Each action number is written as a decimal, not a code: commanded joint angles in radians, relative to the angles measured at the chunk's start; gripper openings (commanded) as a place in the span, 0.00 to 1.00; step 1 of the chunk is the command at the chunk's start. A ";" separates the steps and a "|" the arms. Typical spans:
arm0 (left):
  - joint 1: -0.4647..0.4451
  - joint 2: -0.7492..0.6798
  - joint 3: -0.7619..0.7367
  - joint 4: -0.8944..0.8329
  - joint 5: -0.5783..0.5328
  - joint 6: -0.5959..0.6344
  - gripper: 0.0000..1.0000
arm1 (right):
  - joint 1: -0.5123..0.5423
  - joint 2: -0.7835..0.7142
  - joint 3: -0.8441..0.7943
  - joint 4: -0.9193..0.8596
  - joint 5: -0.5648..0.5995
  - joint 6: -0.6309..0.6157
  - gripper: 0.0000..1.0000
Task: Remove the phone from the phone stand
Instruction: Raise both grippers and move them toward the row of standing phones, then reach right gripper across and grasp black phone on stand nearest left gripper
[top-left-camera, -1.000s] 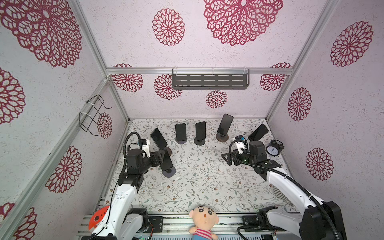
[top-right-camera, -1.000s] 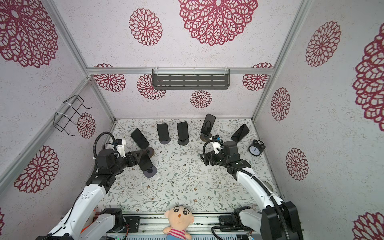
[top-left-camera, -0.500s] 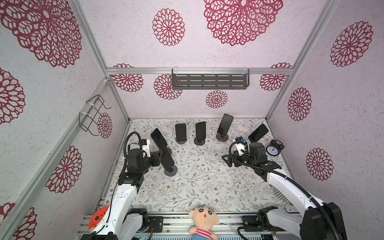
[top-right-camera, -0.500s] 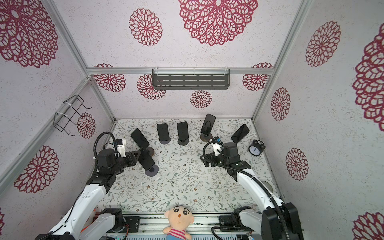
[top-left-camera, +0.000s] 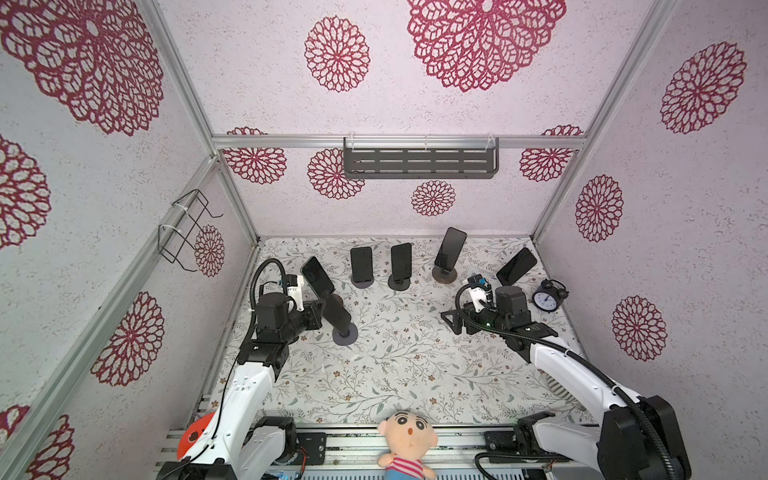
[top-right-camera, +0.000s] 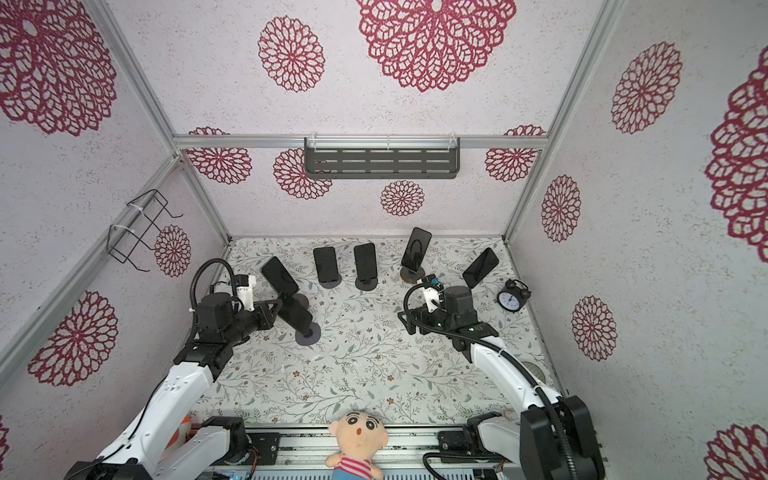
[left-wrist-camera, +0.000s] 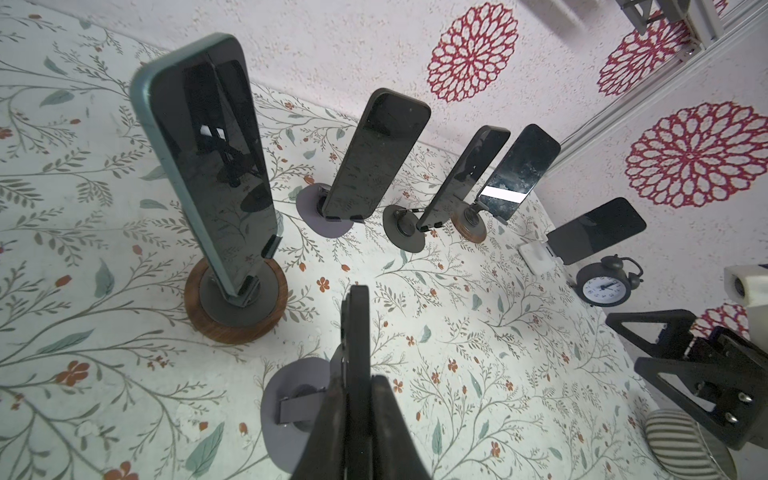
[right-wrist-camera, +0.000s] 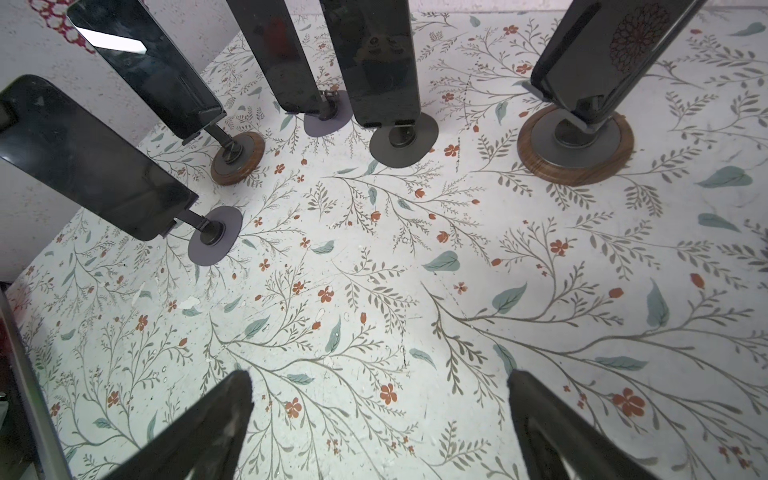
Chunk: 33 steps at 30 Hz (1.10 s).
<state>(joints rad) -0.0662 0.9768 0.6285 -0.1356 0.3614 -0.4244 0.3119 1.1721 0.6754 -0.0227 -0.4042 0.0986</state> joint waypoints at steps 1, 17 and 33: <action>-0.015 0.013 0.059 0.002 0.016 0.006 0.11 | 0.012 0.007 0.018 0.030 -0.025 0.016 0.99; -0.039 0.273 0.602 -0.465 0.135 0.060 0.00 | 0.100 -0.013 0.226 -0.158 0.051 -0.053 0.92; -0.198 0.596 0.856 -0.568 0.344 0.070 0.00 | 0.508 0.182 0.541 -0.340 0.444 -0.003 0.95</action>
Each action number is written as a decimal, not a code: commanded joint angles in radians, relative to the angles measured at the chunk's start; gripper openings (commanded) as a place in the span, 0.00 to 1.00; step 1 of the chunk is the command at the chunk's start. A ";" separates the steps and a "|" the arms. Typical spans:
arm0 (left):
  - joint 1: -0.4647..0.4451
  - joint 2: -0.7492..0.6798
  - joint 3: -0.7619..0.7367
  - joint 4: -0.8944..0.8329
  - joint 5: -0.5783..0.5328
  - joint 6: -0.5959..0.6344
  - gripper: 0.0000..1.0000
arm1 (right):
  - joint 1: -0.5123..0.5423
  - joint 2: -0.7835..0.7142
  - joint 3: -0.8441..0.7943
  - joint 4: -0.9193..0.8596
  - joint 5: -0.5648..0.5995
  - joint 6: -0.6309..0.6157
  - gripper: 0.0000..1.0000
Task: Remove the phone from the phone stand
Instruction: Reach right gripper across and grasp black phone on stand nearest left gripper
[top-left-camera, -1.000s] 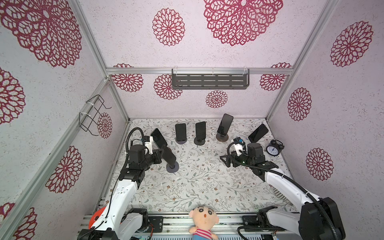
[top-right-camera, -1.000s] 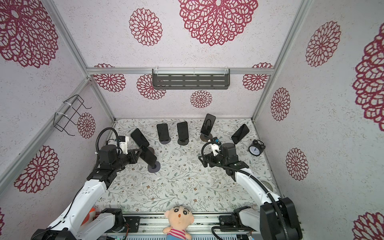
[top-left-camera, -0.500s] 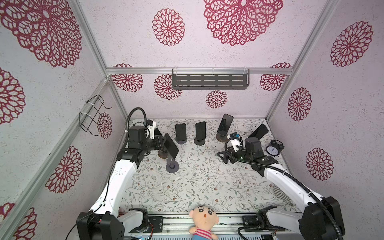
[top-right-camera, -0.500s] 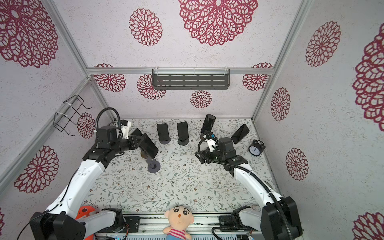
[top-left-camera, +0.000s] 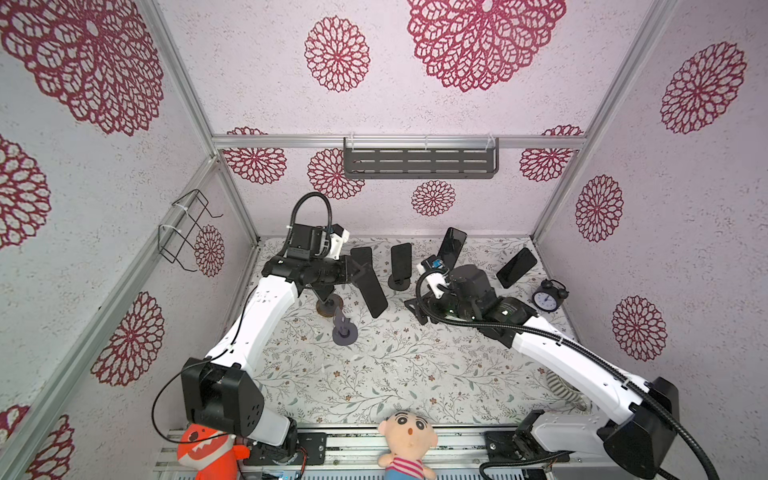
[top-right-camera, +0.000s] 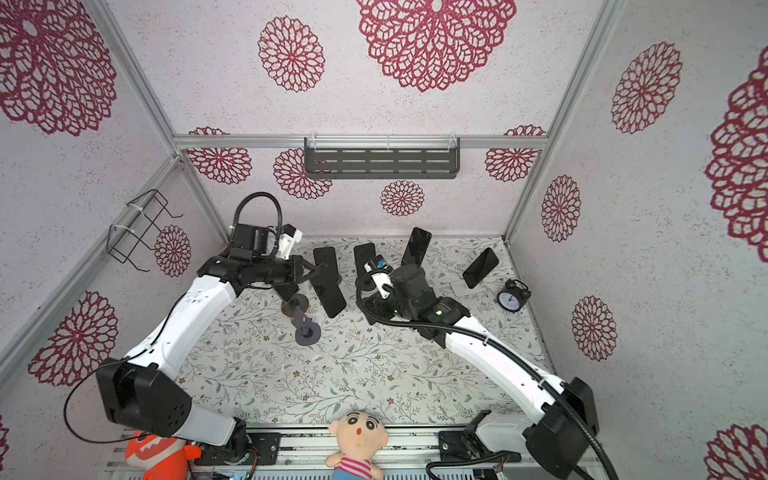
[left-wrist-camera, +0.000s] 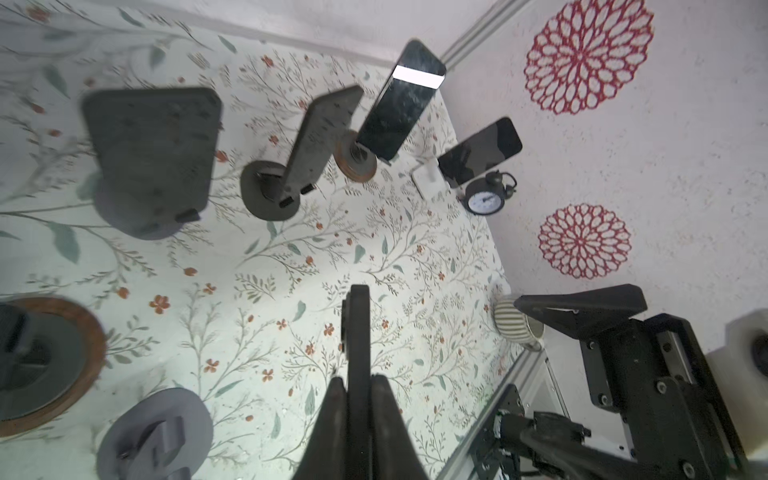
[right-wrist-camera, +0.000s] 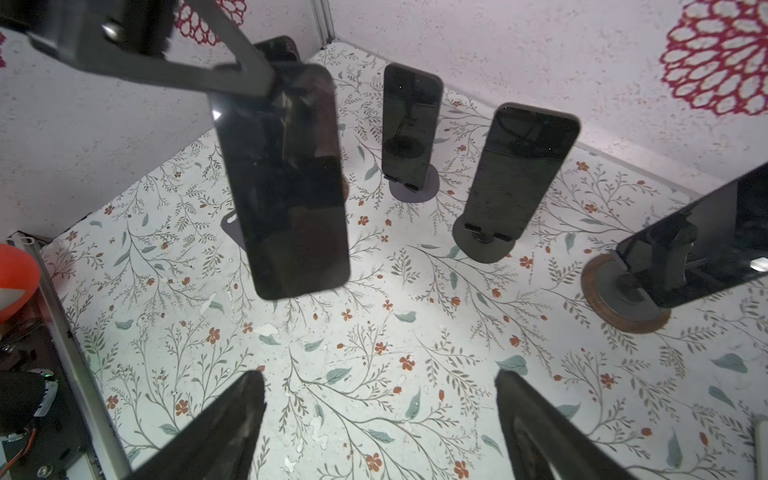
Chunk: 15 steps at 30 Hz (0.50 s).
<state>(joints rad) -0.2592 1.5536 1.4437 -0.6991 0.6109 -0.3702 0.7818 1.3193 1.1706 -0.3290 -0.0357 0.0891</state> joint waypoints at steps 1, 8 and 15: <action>-0.008 0.030 0.043 -0.007 0.125 0.016 0.00 | 0.054 0.057 0.060 -0.027 0.071 0.003 0.97; -0.011 0.020 -0.032 0.069 0.181 0.005 0.00 | 0.086 0.186 0.140 0.020 0.007 0.031 0.99; -0.002 0.019 -0.082 0.125 0.252 -0.001 0.00 | 0.083 0.274 0.181 0.049 -0.091 0.083 0.99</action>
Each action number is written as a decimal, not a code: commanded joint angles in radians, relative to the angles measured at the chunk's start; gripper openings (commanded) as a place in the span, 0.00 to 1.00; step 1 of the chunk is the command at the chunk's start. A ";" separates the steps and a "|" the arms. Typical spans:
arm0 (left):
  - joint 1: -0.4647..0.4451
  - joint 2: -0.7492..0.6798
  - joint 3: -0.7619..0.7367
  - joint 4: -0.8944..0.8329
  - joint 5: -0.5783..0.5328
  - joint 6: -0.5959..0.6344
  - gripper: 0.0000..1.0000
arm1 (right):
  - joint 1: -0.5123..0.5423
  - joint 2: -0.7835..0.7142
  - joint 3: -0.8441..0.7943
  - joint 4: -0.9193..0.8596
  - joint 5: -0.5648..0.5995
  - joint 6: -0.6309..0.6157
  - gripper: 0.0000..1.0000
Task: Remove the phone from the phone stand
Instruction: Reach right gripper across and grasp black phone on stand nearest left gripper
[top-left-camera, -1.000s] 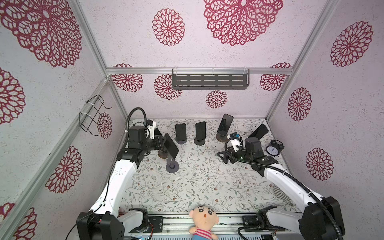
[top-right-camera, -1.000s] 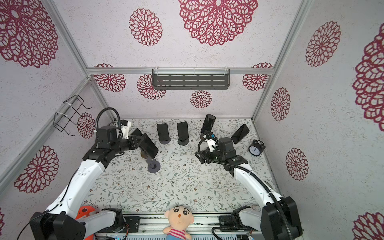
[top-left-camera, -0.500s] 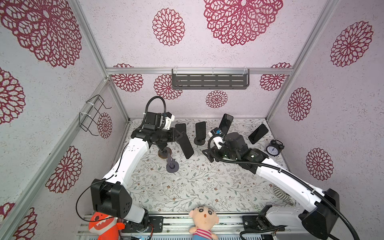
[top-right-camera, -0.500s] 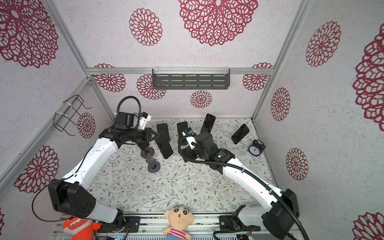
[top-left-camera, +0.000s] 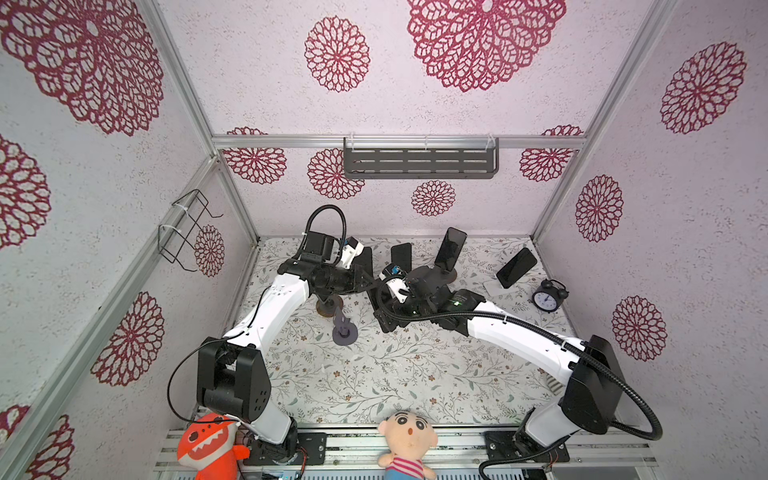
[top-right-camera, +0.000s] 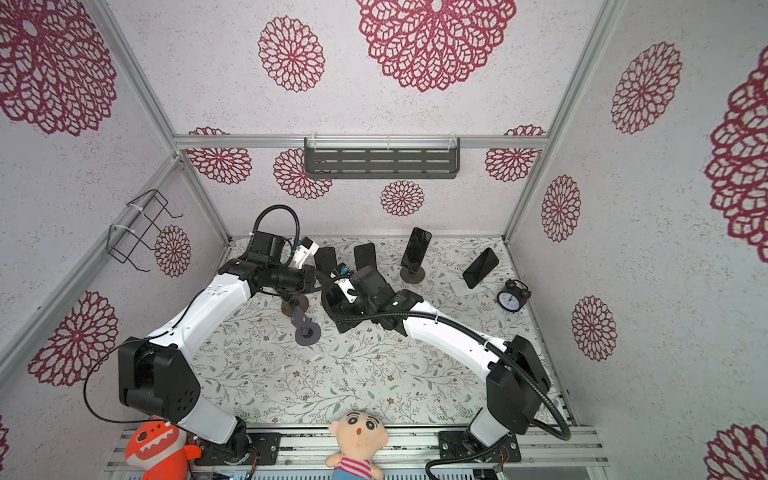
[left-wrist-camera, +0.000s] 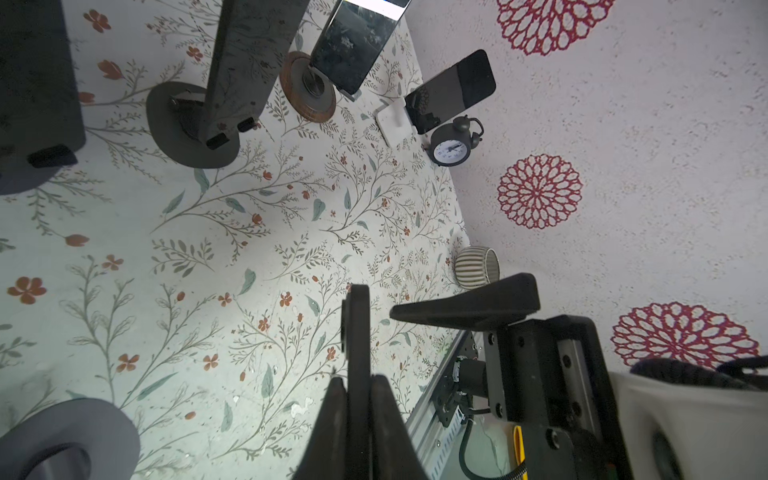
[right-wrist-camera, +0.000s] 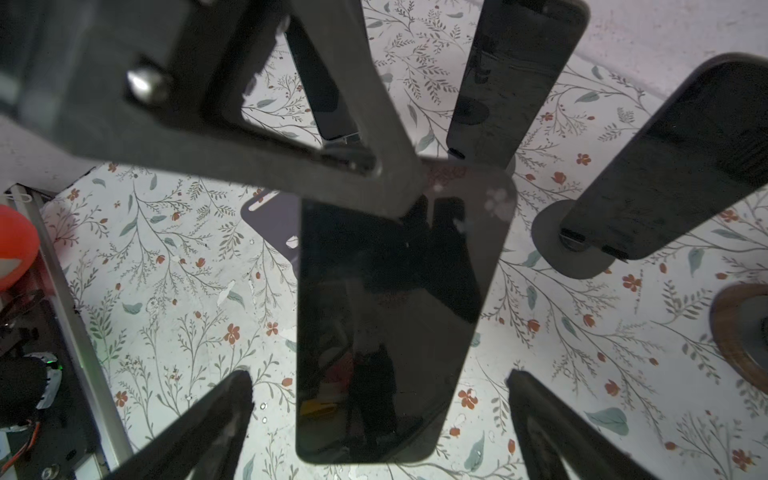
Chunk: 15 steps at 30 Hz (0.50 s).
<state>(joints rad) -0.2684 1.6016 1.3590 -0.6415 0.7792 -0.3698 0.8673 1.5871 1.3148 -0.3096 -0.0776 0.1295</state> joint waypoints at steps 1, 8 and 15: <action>0.008 -0.029 0.002 0.073 0.091 -0.002 0.00 | -0.005 0.015 0.037 0.038 -0.061 0.051 0.99; 0.012 -0.054 -0.018 0.091 0.087 0.001 0.00 | -0.042 0.025 0.009 0.083 -0.093 0.102 0.96; 0.015 -0.049 -0.021 0.094 0.085 -0.002 0.00 | -0.042 0.036 0.017 0.071 -0.069 0.099 0.85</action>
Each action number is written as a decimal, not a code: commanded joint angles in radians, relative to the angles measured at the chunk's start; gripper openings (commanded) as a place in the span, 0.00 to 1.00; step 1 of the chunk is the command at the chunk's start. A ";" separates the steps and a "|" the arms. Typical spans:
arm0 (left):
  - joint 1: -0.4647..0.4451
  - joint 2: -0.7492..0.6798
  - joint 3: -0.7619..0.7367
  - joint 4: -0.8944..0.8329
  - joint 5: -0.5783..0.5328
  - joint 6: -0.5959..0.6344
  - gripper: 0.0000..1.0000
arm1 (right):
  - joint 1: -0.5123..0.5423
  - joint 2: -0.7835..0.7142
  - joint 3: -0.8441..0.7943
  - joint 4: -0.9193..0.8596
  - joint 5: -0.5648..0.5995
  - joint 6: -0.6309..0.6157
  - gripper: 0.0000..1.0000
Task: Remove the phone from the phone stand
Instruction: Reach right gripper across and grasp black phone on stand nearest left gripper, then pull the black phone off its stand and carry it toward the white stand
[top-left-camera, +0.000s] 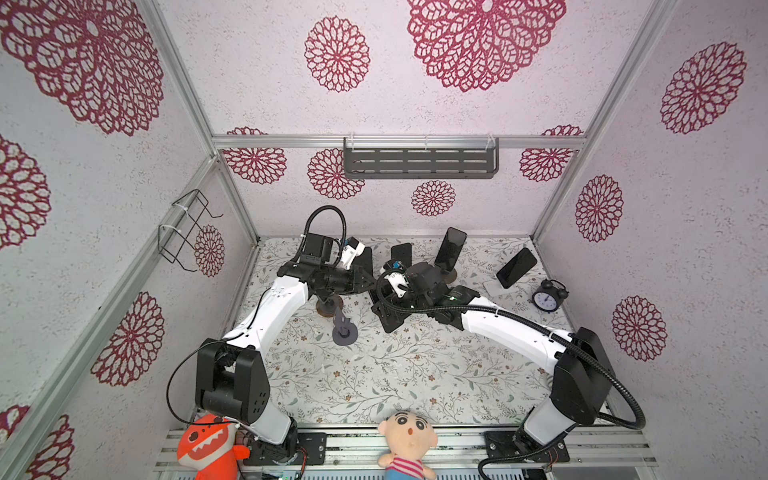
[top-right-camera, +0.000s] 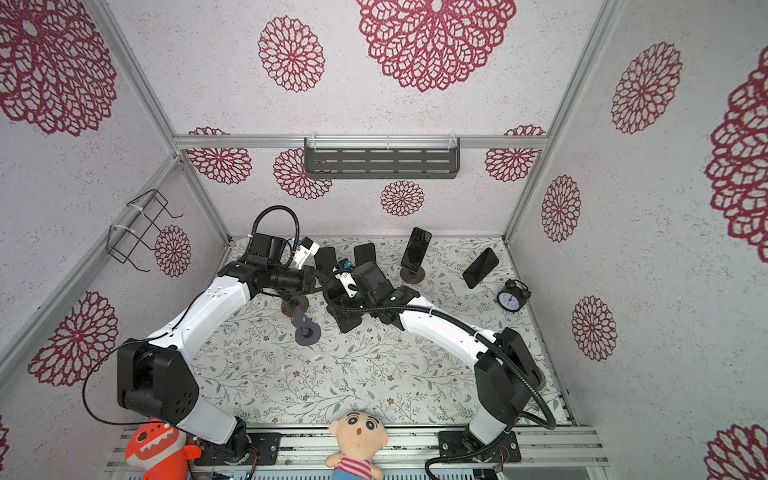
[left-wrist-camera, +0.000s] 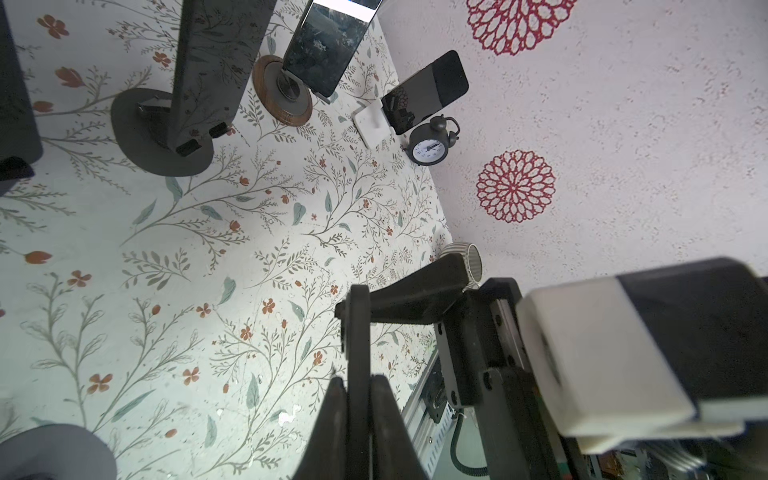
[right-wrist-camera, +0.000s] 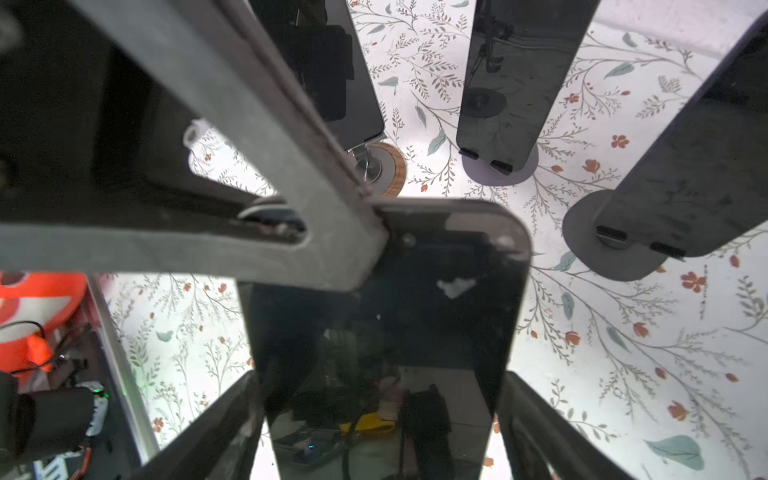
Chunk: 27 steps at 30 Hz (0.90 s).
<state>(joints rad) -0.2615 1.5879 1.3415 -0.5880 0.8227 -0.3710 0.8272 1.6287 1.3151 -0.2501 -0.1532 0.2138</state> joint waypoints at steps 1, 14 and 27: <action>0.009 -0.036 -0.004 0.041 0.043 -0.002 0.00 | -0.002 -0.002 0.016 0.008 0.011 0.015 0.85; 0.026 -0.038 -0.020 0.073 0.017 -0.022 0.09 | -0.001 0.002 0.018 0.016 0.046 0.036 0.62; 0.084 -0.105 -0.028 0.087 -0.036 -0.001 0.68 | -0.086 -0.136 -0.068 -0.158 0.098 0.080 0.33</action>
<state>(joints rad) -0.1955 1.5272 1.3228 -0.5354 0.7994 -0.3923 0.7895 1.5970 1.2671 -0.3431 -0.0864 0.2562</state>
